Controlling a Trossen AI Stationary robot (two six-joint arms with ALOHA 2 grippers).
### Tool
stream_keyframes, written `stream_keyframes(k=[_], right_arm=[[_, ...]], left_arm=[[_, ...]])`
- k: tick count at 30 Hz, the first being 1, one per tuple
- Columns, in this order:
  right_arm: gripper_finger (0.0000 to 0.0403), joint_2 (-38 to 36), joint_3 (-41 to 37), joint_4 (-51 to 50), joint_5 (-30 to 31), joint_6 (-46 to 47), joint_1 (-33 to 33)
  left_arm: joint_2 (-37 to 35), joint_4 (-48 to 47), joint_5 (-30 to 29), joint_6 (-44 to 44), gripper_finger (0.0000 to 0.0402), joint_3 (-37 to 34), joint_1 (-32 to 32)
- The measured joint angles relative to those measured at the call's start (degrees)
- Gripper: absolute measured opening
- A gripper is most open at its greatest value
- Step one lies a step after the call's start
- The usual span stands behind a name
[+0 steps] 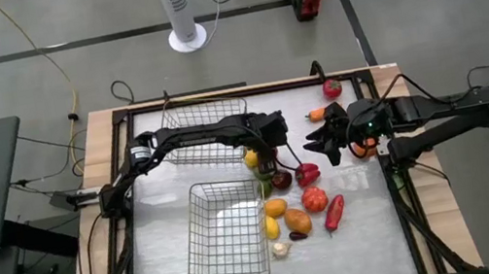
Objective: Sort produce into baskets
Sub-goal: Put the bottom tomato into the top wire basket
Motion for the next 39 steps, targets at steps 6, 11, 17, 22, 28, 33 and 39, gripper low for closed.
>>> stream_keyframes(k=[6, 11, 17, 22, 28, 33, 39], right_arm=[[0.0217, 0.0, 0.0, 0.0, 0.0, -0.2, 0.0], [0.0217, 0.0, 0.0, 0.0, 0.0, -0.3, 0.0], [0.0217, 0.0, 0.0, -0.1, 0.0, -0.7, 0.0], [0.0217, 0.0, 0.0, -0.1, 0.0, -0.7, 0.0], [0.0217, 0.0, 0.0, -0.2, 0.0, -0.8, 0.0], [0.0217, 0.0, 0.0, -0.2, -0.1, -0.8, 0.0], [0.0217, -2.6, 0.0, 0.8, -0.1, -0.6, 0.0]], left_arm=[[0.0, -0.1, 0.2, 0.2, 0.0029, 0.0, 0.0], [0.0, -0.3, 1.6, 0.4, 0.0004, 0.0, 0.1], [-0.1, -0.3, 1.4, -2.0, 0.0000, 0.0, 0.6], [-0.4, -2.5, 3.6, -3.6, 0.0000, 1.9, 1.3], [-0.5, -3.2, 6.6, -4.3, 0.0000, 6.0, 1.6], [-0.5, -5.8, 8.2, -4.6, 0.0000, 10.3, 1.9], [-0.5, -14.6, 10.6, -7.7, 0.0000, 19.2, 3.9]])
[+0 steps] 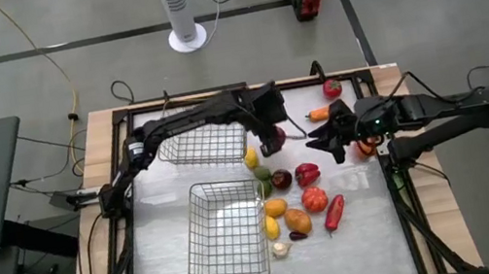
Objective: Sort produce into baskets
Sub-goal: Put the bottom tomato into the top wire basket
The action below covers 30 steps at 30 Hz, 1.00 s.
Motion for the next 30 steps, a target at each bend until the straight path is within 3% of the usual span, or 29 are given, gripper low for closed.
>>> stream_keyframes(k=[5, 16, 25, 30], right_arm=[[0.0217, -1.8, 0.0, 0.3, 1.6, -1.1, 0.0], [0.0217, 0.3, 0.0, 0.4, 2.8, -4.1, -0.8], [0.0217, 3.5, 0.0, 3.3, -2.1, -6.5, -4.8], [0.0217, 4.2, 0.0, 3.2, -2.6, -6.6, -5.3]], left_arm=[[-0.5, -5.7, 1.5, -1.4, 0.0000, 6.5, 1.8], [-13.3, -10.9, -4.9, -3.0, 0.0000, 3.5, 2.9], [-14.8, -21.6, -7.9, -2.6, 0.0000, 3.3, 4.7], [-16.1, -21.6, -9.6, -2.2, 0.0000, -4.8, 6.2]])
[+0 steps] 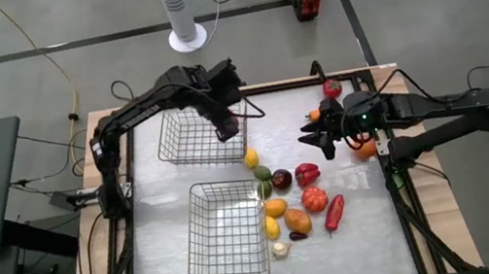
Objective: Sort produce into baskets
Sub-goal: Put the bottom tomato into the top wire basket, then put the apple into the top wire basket
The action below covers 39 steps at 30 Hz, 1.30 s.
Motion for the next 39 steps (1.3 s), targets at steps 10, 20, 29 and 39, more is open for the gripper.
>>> stream_keyframes(k=[10, 20, 29, 39], right_arm=[[0.0217, 0.0, 0.0, -0.1, -1.1, 0.0, 0.1], [0.0217, 4.5, 0.0, -4.1, -6.9, -3.3, -1.5], [0.0267, 16.4, 0.0, -1.9, -10.5, -10.0, -1.9], [0.0377, 30.2, 0.0, 14.5, -14.1, -11.1, -7.7]], left_arm=[[-3.1, -0.3, 4.2, -4.0, 0.0132, -8.9, 1.4], [-15.2, 11.7, -0.4, -1.5, 0.0236, -16.1, -3.7], [-39.3, 41.7, 0.2, -23.2, 0.0197, -53.0, -7.7], [-53.3, 44.2, -20.1, -44.1, 0.0182, -64.5, -17.1]])
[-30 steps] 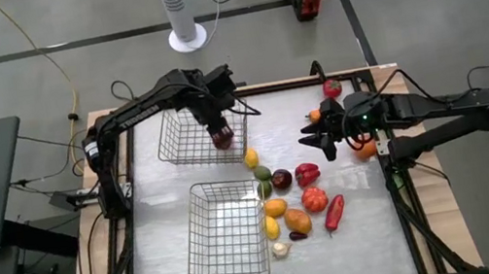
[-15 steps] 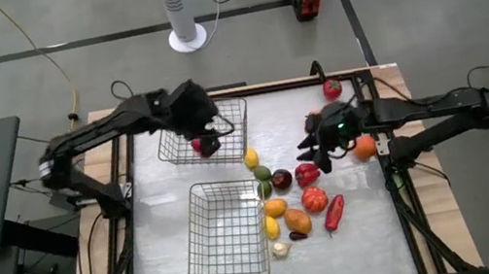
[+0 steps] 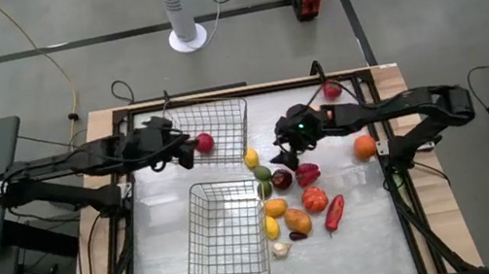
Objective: Sort produce into baskets
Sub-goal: Put the apple into the top wire basket
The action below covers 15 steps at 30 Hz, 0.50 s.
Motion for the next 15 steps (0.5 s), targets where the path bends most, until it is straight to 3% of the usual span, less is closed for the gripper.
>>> stream_keyframes(k=[3, 9, 15], right_arm=[[0.0391, 4.3, 0.0, 3.3, -0.1, 0.0, -1.2], [0.0382, 8.9, 0.0, 5.9, -0.5, -2.7, -1.2], [0.0368, 3.5, 0.0, -2.8, -6.7, -7.0, 1.7]], left_arm=[[-1.8, -0.8, -3.3, -0.5, 0.0187, 0.0, -1.7], [-4.5, -1.3, -3.8, 1.5, 0.0190, 0.0, -2.3], [-6.5, -3.0, -1.8, 1.8, 0.0190, 0.0, -2.2]])
